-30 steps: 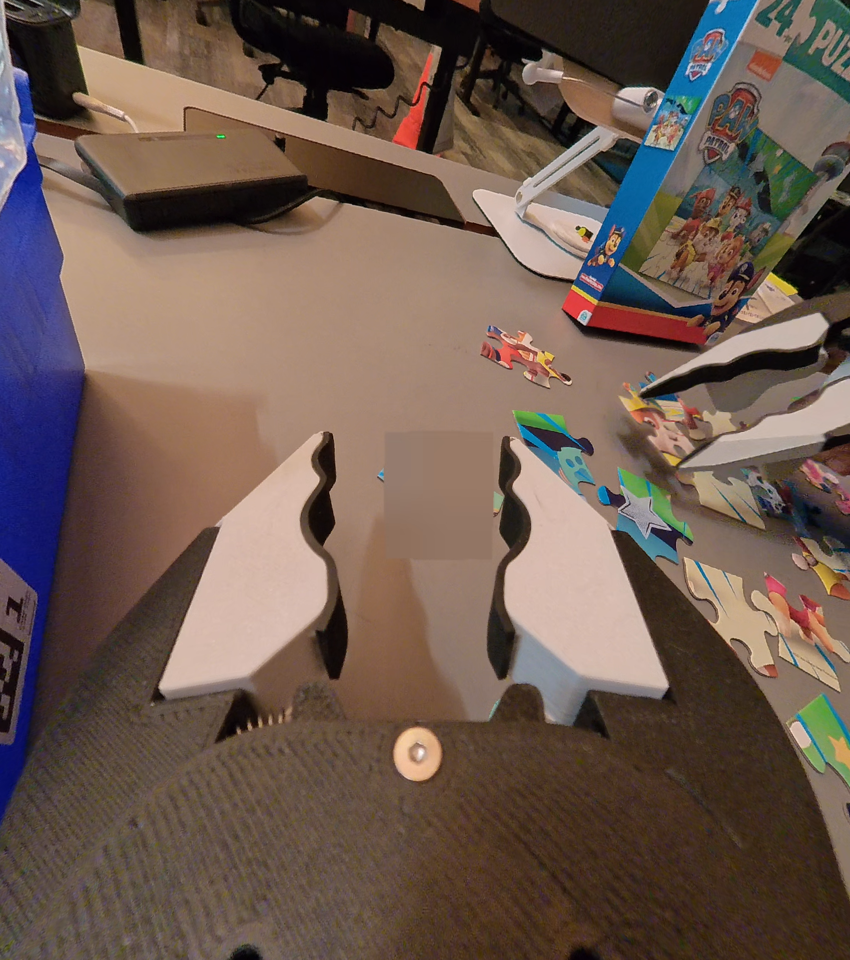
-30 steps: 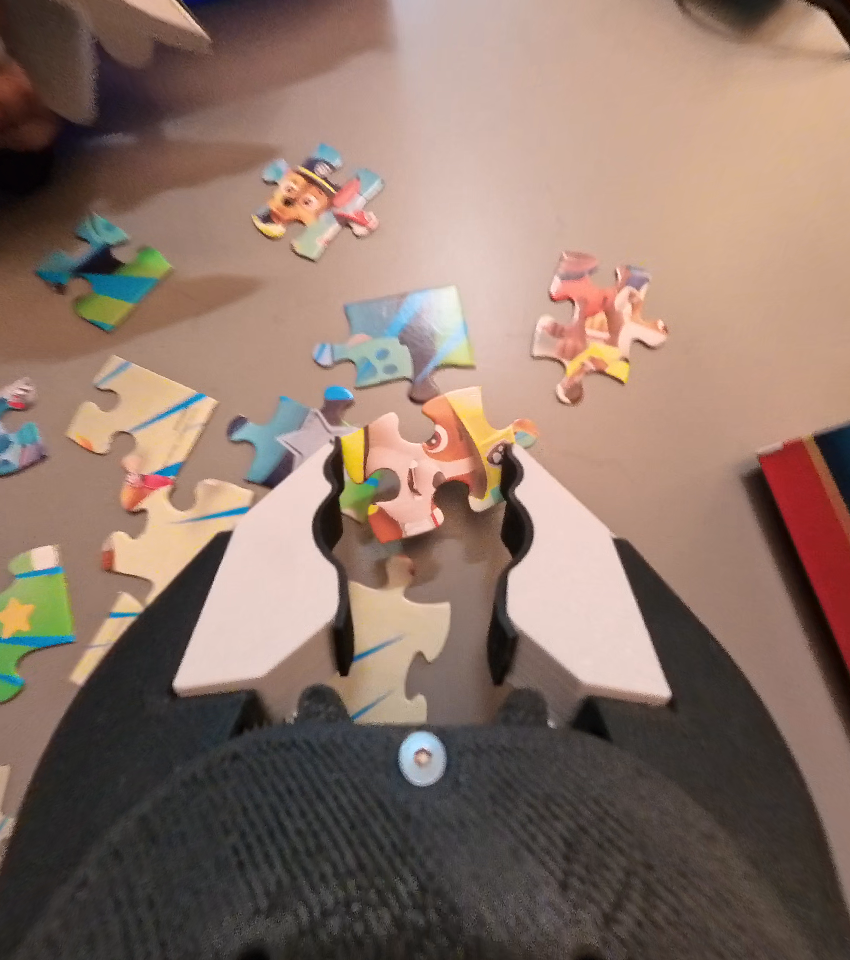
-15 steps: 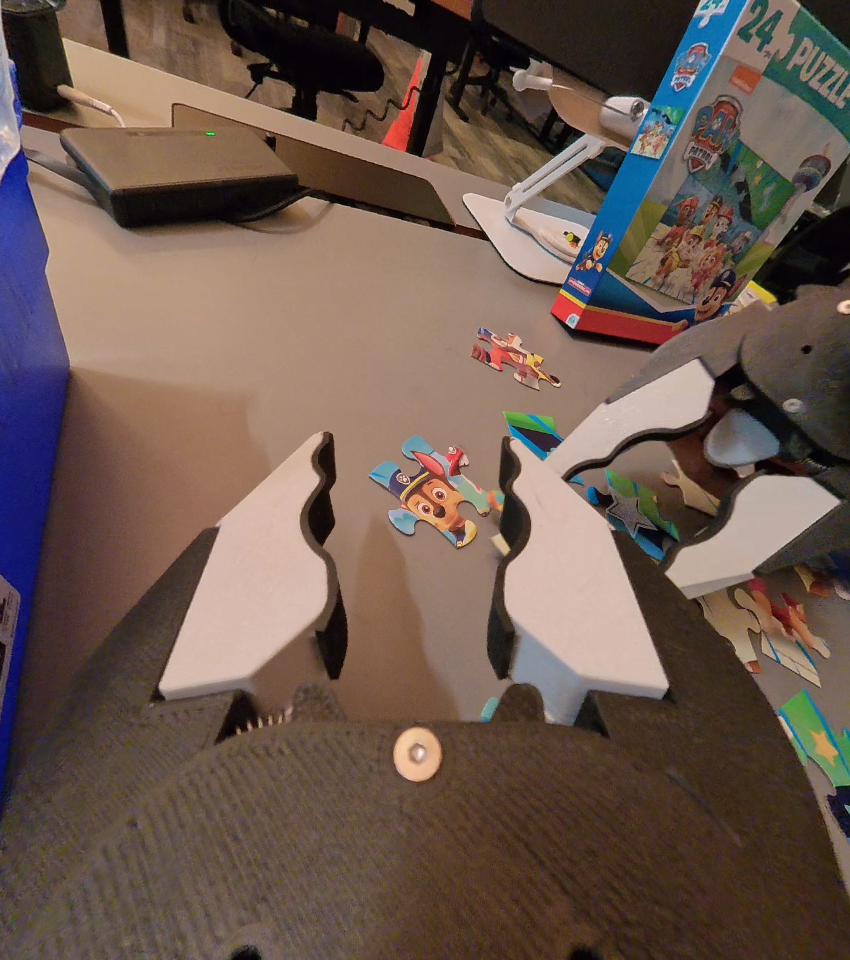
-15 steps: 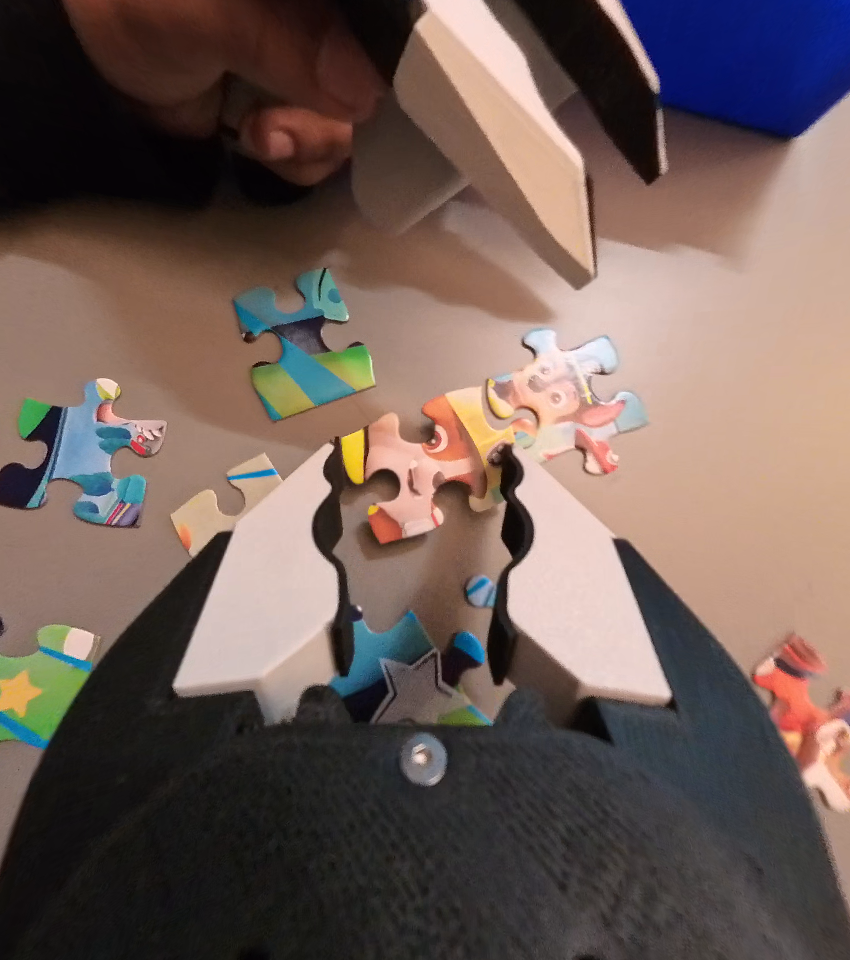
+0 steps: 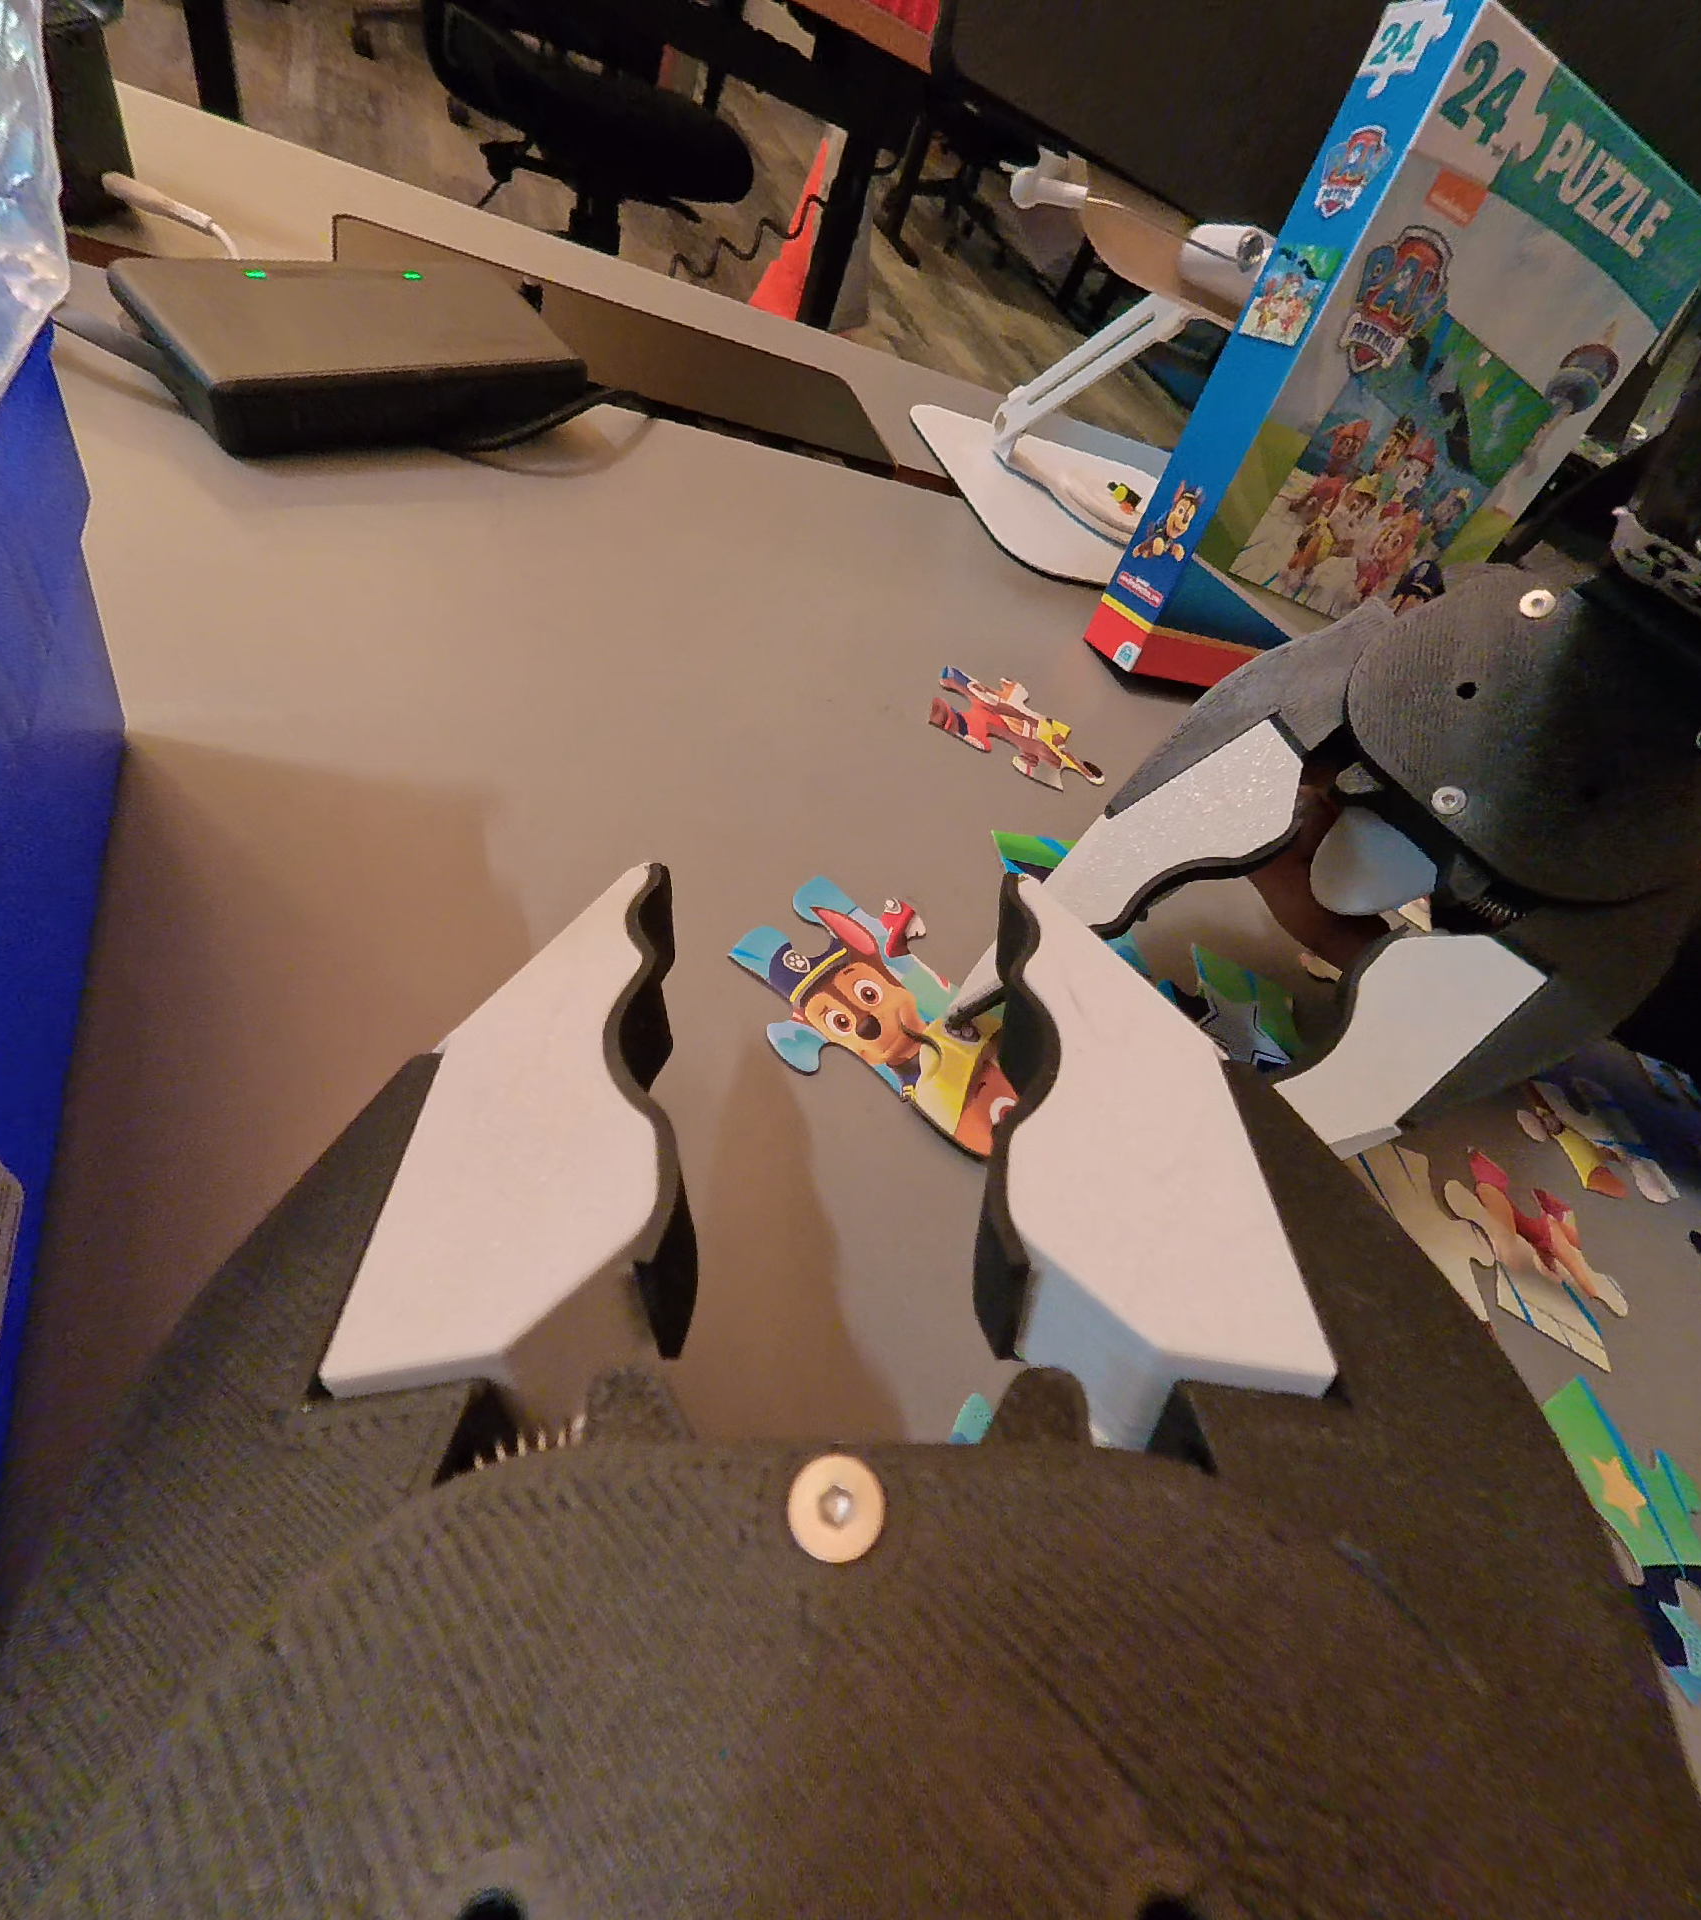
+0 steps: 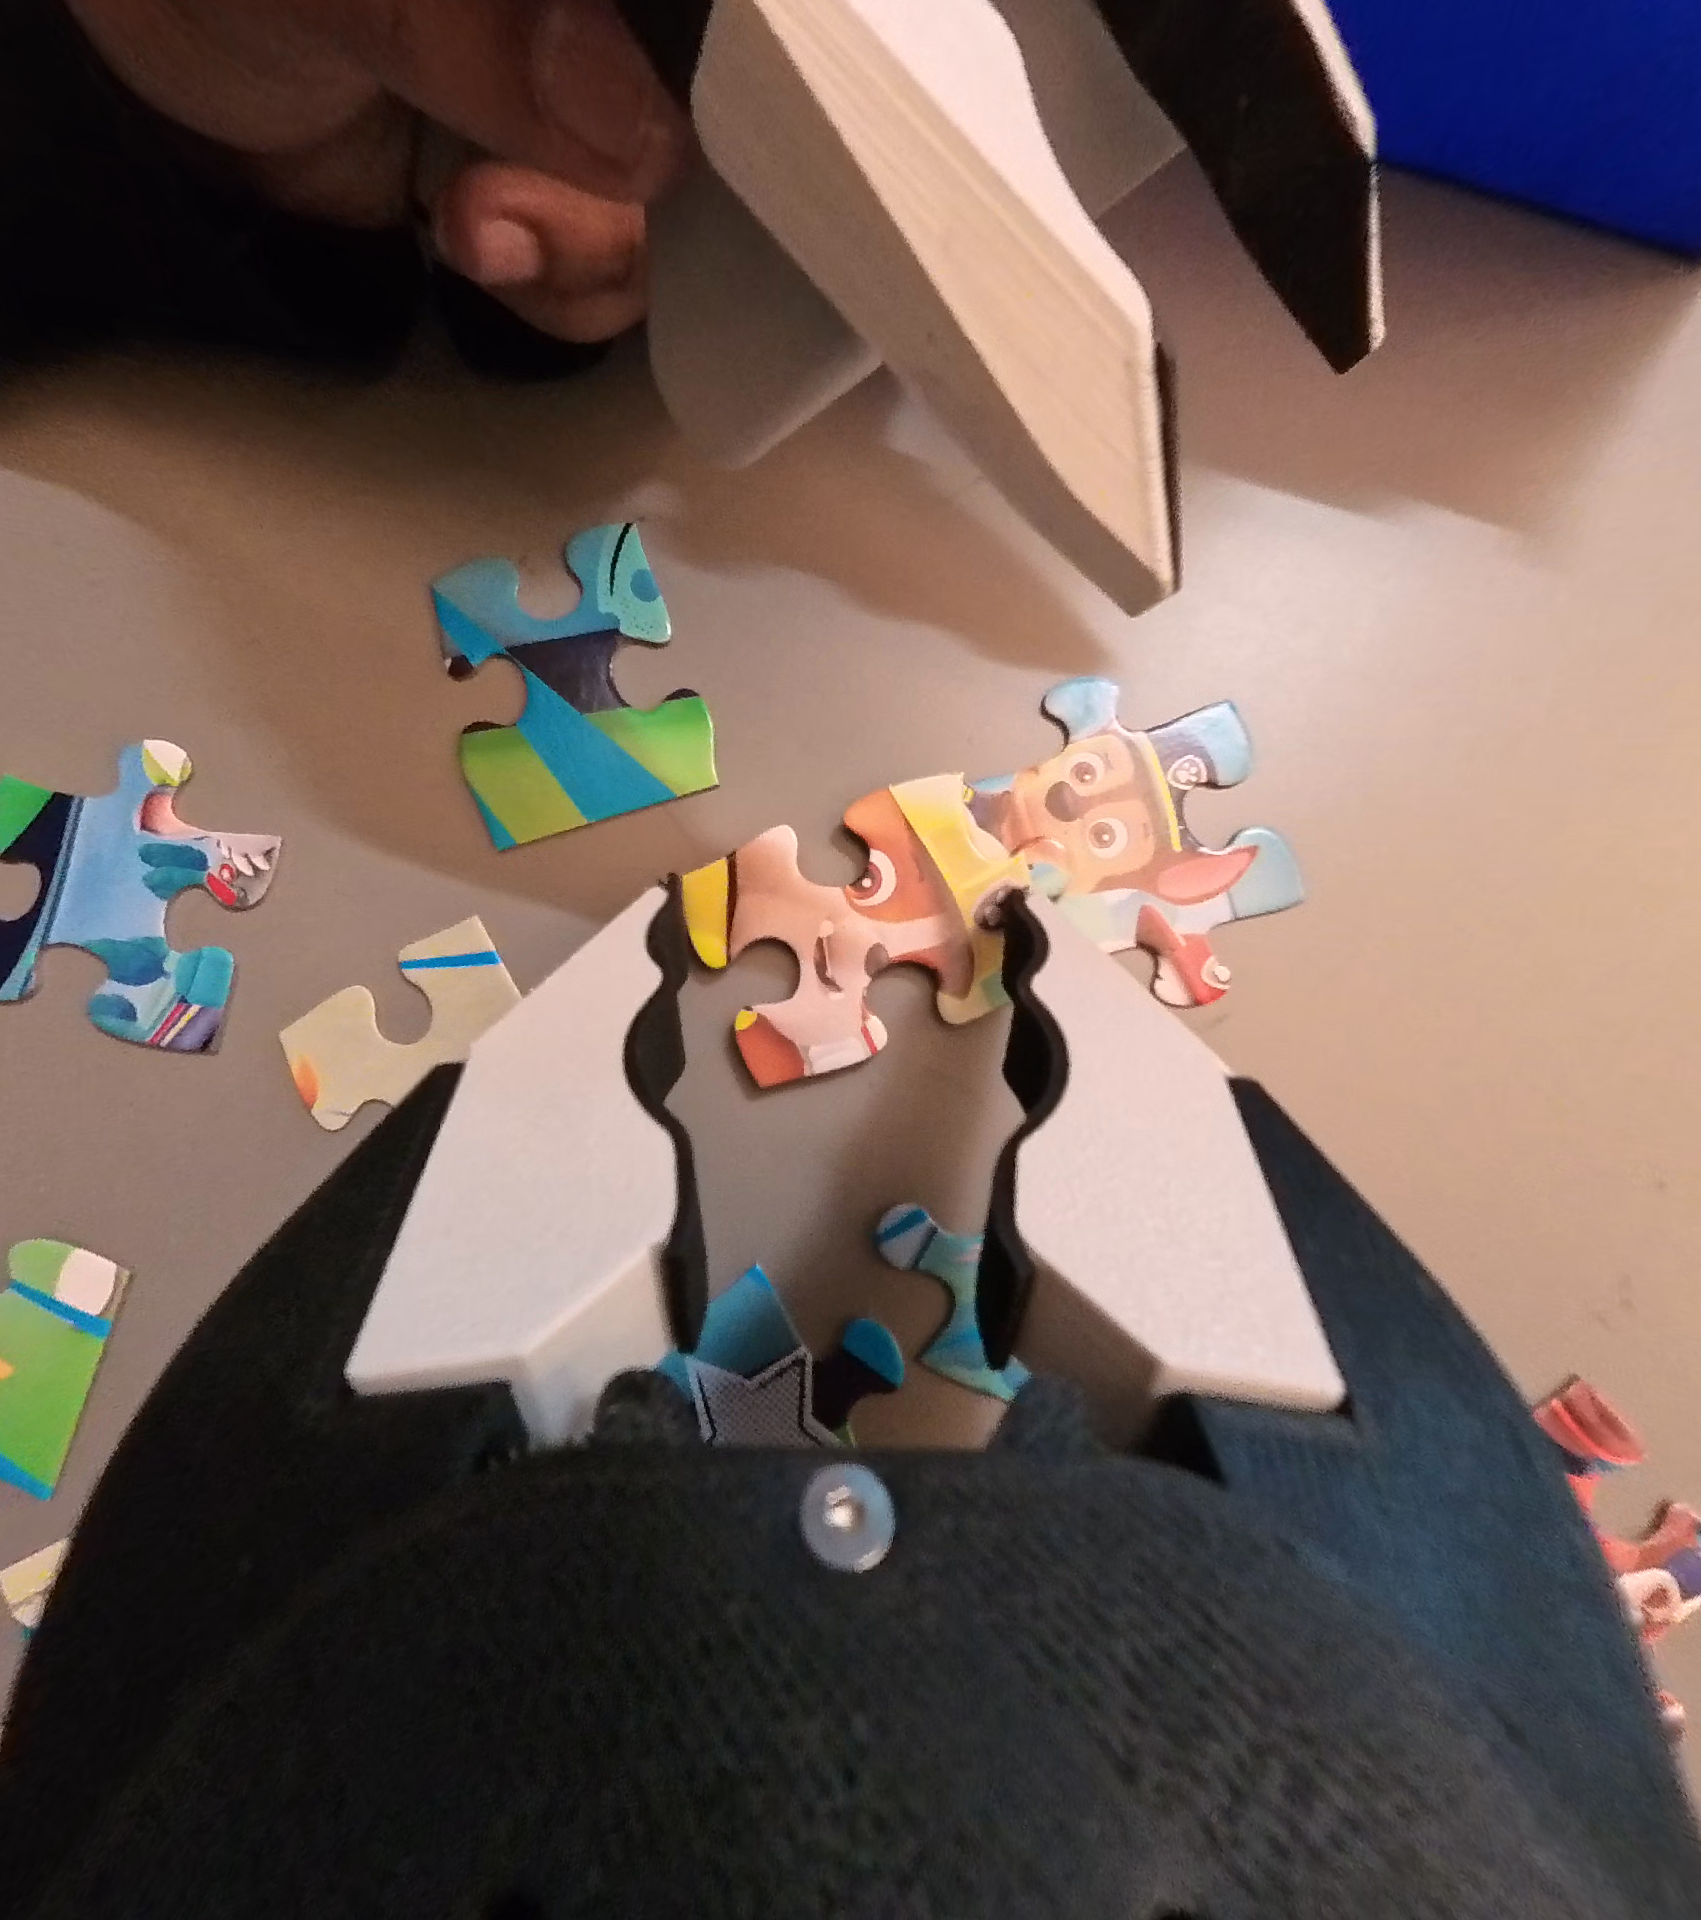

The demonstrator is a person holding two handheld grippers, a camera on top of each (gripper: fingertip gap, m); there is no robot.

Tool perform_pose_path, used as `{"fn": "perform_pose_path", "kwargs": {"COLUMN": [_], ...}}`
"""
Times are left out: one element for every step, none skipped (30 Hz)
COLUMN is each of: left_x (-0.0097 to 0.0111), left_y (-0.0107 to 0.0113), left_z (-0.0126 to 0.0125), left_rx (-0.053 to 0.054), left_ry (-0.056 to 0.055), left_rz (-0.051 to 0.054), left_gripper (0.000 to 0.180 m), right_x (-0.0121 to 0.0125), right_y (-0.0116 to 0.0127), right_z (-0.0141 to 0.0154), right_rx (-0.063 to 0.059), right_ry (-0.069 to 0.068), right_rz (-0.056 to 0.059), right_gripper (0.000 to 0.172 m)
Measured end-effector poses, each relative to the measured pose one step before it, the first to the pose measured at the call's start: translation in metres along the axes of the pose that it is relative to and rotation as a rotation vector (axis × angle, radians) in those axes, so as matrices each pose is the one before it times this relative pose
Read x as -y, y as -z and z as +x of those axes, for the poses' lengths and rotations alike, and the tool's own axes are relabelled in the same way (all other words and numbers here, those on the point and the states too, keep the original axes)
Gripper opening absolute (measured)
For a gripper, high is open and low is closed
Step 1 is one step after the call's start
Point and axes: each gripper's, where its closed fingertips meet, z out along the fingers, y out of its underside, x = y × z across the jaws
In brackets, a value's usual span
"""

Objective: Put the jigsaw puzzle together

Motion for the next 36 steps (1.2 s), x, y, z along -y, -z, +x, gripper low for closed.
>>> {"fn": "perform_pose_path", "kwargs": {"left_x": [0.00000,0.00009,0.00007,0.00004,0.00001,0.00011,-0.00001,-0.00009,0.00004,0.00006,0.00003,-0.00001,0.00003,0.00000,0.00003,-0.00001,0.00012,0.00001,0.00000,-0.00010,0.00005,0.00003,0.00001,-0.00003,-0.00009,-0.00008,-0.00007,0.00009,0.00017,0.00008,0.00006,0.00012,0.00002,0.00010,-0.00008,-0.00007], "left_y": [0.00005,0.00009,0.00003,0.00004,0.00010,0.00007,0.00000,-0.00003,0.00004,0.00003,0.00010,-0.00006,0.00004,0.00011,-0.00001,0.00006,0.00002,0.00005,0.00000,0.00004,-0.00002,0.00005,-0.00001,0.00002,-0.00007,-0.00014,0.00009,0.00007,0.00015,0.00007,0.00014,0.00006,0.00011,-0.00004,-0.00002,-0.00003], "left_z": [0.00000,0.00008,-0.00005,0.00002,0.00001,0.00003,-0.00002,-0.00006,-0.00005,-0.00004,0.00000,-0.00011,-0.00002,-0.00003,0.00001,0.00003,-0.00003,0.00000,0.00004,-0.00006,0.00003,-0.00005,0.00000,-0.00003,0.00001,0.00009,-0.00001,-0.00003,-0.00008,-0.00010,-0.00007,-0.00003,0.00001,0.00011,0.00007,0.00012], "left_rx": [0.0001,0.0000,-0.0002,0.0002,0.0003,0.0002,0.0001,0.0002,-0.0001,0.0000,-0.0002,0.0000,-0.0002,0.0000,-0.0001,0.0000,0.0003,0.0002,-0.0001,-0.0002,-0.0001,0.0000,0.0001,0.0001,0.0001,0.0001,0.0003,0.0002,-0.0003,-0.0005,-0.0006,-0.0006,-0.0003,-0.0002,-0.0002,-0.0005], "left_ry": [-0.0003,0.0000,0.0002,0.0000,-0.0005,-0.0003,0.0000,0.0001,0.0003,0.0005,0.0003,0.0006,0.0005,0.0001,0.0000,-0.0002,-0.0004,-0.0002,0.0003,0.0004,0.0002,0.0003,0.0002,-0.0003,-0.0002,-0.0003,-0.0002,0.0004,0.0012,0.0015,0.0013,0.0008,0.0001,-0.0006,-0.0005,-0.0004], "left_rz": [0.0003,0.0003,0.0004,0.0006,0.0007,0.0005,-0.0001,0.0000,0.0002,0.0003,0.0004,0.0001,0.0001,0.0003,0.0002,0.0003,0.0002,0.0004,0.0000,-0.0002,0.0003,0.0001,0.0001,-0.0002,-0.0008,-0.0007,-0.0002,0.0009,0.0012,0.0009,0.0011,0.0006,0.0004,0.0002,-0.0005,-0.0004], "left_gripper": [0.061,0.061,0.061,0.061,0.061,0.061,0.061,0.061,0.061,0.061,0.061,0.061,0.061,0.061,0.061,0.061,0.061,0.061,0.061,0.061,0.061,0.061,0.061,0.061,0.061,0.061,0.061,0.061,0.061,0.061,0.061,0.061,0.061,0.061,0.061,0.061], "right_x": [-0.00059,-0.00060,-0.00021,0.00011,-0.00002,-0.00019,-0.00002,-0.00004,-0.00004,-0.00019,0.00016,-0.00016,-0.00018,-0.00035,-0.00027,-0.00032,-0.00026,-0.00026,-0.00006,-0.00014,-0.00013,0.00014,0.00150,0.00297,0.00356,0.00341,0.00280,0.00172,0.00065,-0.00062,-0.00176,-0.00196,-0.00047,-0.00124,-0.00102,-0.00052], "right_y": [0.00003,0.00009,0.00003,0.00011,0.00004,0.00010,0.00007,0.00009,-0.00005,-0.00016,0.00005,-0.00002,0.00021,0.00021,0.00030,0.00022,0.00016,0.00016,0.00014,0.00017,0.00037,0.00030,0.00044,0.00054,0.00023,-0.00028,-0.00083,-0.00126,-0.00158,-0.00187,-0.00176,-0.00129,0.00009,0.00061,0.00082,0.00088], "right_z": [0.00029,-0.00022,-0.00064,-0.00081,-0.00076,-0.00023,-0.00009,-0.00047,-0.00064,-0.00057,-0.00046,-0.00026,-0.00014,-0.00029,-0.00062,-0.00047,-0.00040,-0.00026,-0.00035,-0.00045,-0.00057,0.00002,0.00138,0.00222,0.00253,0.00253,0.00192,0.00148,0.00118,0.00046,-0.00048,-0.00005,0.00045,-0.00061,-0.00122,-0.00136], "right_rx": [-0.0055,-0.0020,0.0007,0.0023,0.0018,-0.0011,-0.0026,0.0004,0.0030,0.0032,0.0014,-0.0004,-0.0009,-0.0001,0.0015,0.0010,-0.0002,-0.0004,0.0012,0.0027,0.0038,0.0007,-0.0079,-0.0126,-0.0097,-0.0053,0.0016,0.0054,0.0064,0.0096,0.0121,0.0053,-0.0032,0.0031,0.0069,0.0065], "right_ry": [0.0027,0.0002,-0.0016,-0.0019,-0.0011,0.0004,0.0017,0.0007,-0.0026,-0.0036,-0.0021,-0.0015,-0.0008,-0.0009,-0.0021,-0.0027,-0.0013,-0.0011,-0.0026,-0.0041,-0.0038,-0.0005,0.0054,0.0087,0.0040,-0.0029,-0.0055,-0.0068,-0.0091,-0.0101,-0.0100,-0.0078,-0.0036,-0.0054,-0.0078,-0.0060], "right_rz": [-0.0046,-0.0034,-0.0004,0.0017,0.0005,-0.0012,-0.0017,-0.0018,-0.0020,-0.0015,0.0012,-0.0003,-0.0014,-0.0016,-0.0009,-0.0007,-0.0010,-0.0009,-0.0009,-0.0018,-0.0032,-0.0029,0.0053,0.0138,0.0144,0.0128,0.0104,0.0069,0.0029,-0.0018,-0.0066,-0.0058,0.0042,-0.0040,-0.0043,-0.0017], "right_gripper": [0.060,0.060,0.060,0.059,0.059,0.059,0.059,0.059,0.059,0.059,0.060,0.060,0.060,0.060,0.060,0.059,0.059,0.060,0.060,0.060,0.060,0.060,0.060,0.060,0.060,0.059,0.060,0.059,0.059,0.059,0.060,0.061,0.060,0.060,0.060,0.061]}}
